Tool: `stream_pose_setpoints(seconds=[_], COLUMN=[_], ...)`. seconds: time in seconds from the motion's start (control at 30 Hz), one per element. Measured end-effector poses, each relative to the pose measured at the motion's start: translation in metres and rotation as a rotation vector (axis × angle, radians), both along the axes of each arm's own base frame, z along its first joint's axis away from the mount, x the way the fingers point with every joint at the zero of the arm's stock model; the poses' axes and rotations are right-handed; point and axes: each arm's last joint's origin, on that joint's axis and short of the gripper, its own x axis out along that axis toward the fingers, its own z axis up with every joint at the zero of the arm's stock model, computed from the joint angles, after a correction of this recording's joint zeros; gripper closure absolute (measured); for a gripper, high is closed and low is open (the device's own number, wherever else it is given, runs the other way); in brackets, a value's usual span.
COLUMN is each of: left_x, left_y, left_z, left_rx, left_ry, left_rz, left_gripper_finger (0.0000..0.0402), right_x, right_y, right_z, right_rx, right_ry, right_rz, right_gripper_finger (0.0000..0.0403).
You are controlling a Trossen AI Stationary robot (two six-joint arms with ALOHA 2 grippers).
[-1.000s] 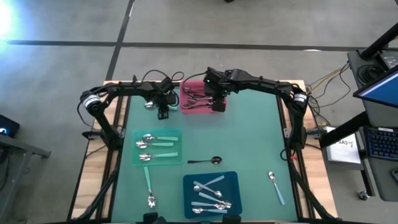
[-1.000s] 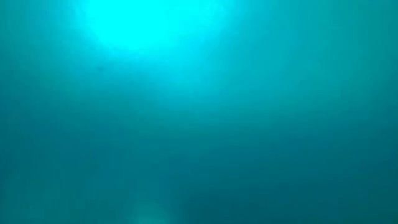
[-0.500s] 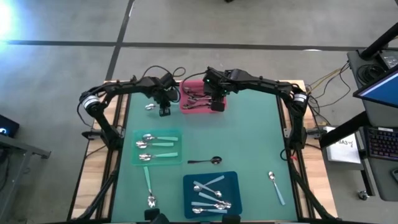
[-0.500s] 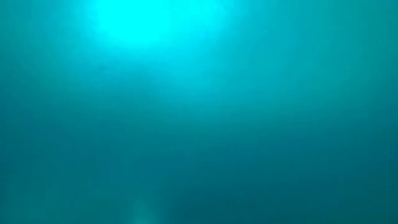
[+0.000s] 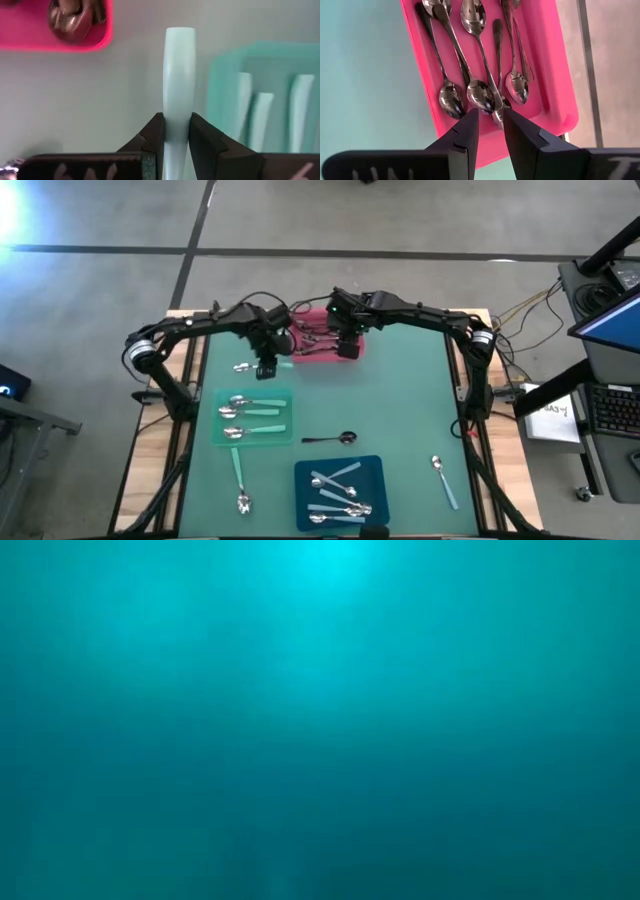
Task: Sort silverware by color (type)
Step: Put the green spoon into the green bin
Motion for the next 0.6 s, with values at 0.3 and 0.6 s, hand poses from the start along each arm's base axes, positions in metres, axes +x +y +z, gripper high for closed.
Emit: stream_pose_setpoints(seconds=[0.3, 0.6], left_x=[-0.008, -0.026], left_y=[-0.057, -0.118], left_z=[0.020, 0.004], left_rx=[-0.013, -0.076], left_ry=[0.034, 0.095], left_rz=[0.006, 0.037], left_gripper_finger=[0.0355, 0.0354], right_x=[0.000, 0.000], right_y=[0.000, 0.000], right_z=[0.000, 0.000], right_rx=[0.036, 0.048], right_ry=[-0.031, -0.046], right_rz=[-0.094, -0.129], right_gripper_finger=[0.0323, 0.0323])
